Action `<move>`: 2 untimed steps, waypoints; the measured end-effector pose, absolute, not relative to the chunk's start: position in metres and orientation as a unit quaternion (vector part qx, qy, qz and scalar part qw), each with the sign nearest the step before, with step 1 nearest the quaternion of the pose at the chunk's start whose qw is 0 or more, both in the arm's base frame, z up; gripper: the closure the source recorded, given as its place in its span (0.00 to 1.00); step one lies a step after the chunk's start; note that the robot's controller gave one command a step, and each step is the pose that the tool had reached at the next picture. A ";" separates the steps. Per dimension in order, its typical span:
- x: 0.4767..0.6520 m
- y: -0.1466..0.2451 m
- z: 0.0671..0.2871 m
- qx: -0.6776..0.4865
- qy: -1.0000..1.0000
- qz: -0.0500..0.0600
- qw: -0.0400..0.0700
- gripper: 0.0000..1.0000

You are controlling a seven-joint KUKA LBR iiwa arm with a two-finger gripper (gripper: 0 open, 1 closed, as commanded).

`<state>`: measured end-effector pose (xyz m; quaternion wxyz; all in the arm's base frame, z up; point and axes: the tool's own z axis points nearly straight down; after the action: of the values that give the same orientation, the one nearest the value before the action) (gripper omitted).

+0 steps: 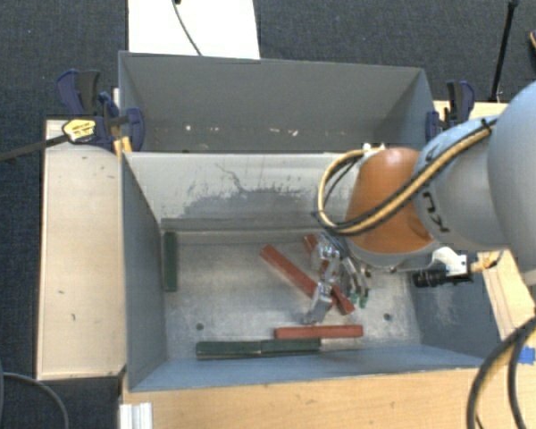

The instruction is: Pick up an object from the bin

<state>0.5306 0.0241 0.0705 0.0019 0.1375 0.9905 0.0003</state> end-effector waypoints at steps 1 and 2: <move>0.532 0.024 0.073 0.137 0.991 0.001 0.004 1.00; 0.530 0.024 0.070 0.137 0.991 0.000 0.002 0.00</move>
Offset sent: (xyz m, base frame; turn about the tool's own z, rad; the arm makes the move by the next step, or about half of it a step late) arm 0.0000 0.0000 0.0000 0.0000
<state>0.5305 0.0242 0.0704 0.0017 0.1371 0.9906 0.0003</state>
